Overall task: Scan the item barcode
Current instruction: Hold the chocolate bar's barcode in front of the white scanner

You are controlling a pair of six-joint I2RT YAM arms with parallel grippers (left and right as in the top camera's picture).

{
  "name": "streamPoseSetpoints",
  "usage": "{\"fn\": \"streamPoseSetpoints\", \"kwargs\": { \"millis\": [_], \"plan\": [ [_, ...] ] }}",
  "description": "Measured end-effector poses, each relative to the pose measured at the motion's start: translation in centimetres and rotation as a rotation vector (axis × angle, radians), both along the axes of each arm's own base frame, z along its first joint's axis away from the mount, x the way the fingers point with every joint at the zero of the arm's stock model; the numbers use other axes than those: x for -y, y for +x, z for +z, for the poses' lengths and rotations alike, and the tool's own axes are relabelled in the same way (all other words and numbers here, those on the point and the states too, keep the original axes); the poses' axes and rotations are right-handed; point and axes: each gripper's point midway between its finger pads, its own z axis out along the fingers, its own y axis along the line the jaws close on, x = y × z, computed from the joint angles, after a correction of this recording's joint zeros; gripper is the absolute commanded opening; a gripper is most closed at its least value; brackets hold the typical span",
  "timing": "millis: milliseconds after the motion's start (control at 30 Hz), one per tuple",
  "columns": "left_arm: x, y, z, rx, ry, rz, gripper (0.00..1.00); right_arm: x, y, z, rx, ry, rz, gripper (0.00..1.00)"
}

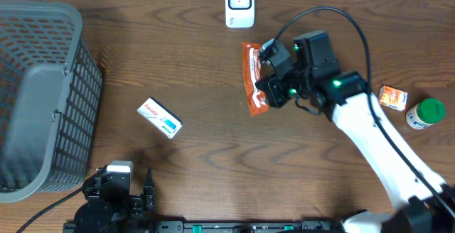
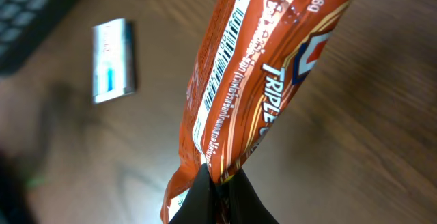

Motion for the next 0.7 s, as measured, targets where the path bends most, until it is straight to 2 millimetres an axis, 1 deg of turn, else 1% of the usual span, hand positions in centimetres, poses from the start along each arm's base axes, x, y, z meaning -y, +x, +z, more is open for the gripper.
{"fn": "streamPoseSetpoints", "kwargs": {
  "millis": [67, 133, 233, 333, 467, 567, 700],
  "plan": [
    [0.0, 0.0, 0.0, 0.000, 0.000, 0.000, 0.93, 0.2, 1.2, -1.2, -0.017, -0.034, -0.033, 0.01],
    [0.0, 0.0, 0.0, 0.000, 0.000, 0.000, 0.93, 0.3, 3.0, -1.9, -0.019, -0.073, -0.066, 0.01],
    [0.0, 0.0, 0.0, 0.000, 0.000, 0.000, 0.93, 0.2, 6.3, -1.5, 0.025, -0.114, -0.112, 0.01],
    [0.0, 0.0, 0.0, 0.000, 0.000, 0.000, 0.93, -0.2, 9.7, 0.0, 0.086, -0.131, -0.150, 0.01],
    [0.0, 0.0, 0.0, 0.000, 0.000, 0.000, 0.93, -0.3, 13.6, 1.4, 0.162, -0.165, -0.206, 0.01],
    [0.0, 0.0, 0.0, 0.000, 0.000, 0.000, 0.93, 0.5, 16.6, 1.2, 0.219, -0.242, -0.271, 0.01],
    [0.0, 0.0, 0.0, 0.000, 0.000, 0.000, 0.93, 2.2, 19.9, -0.3, 0.275, -0.384, -0.342, 0.01]
  ]
}}
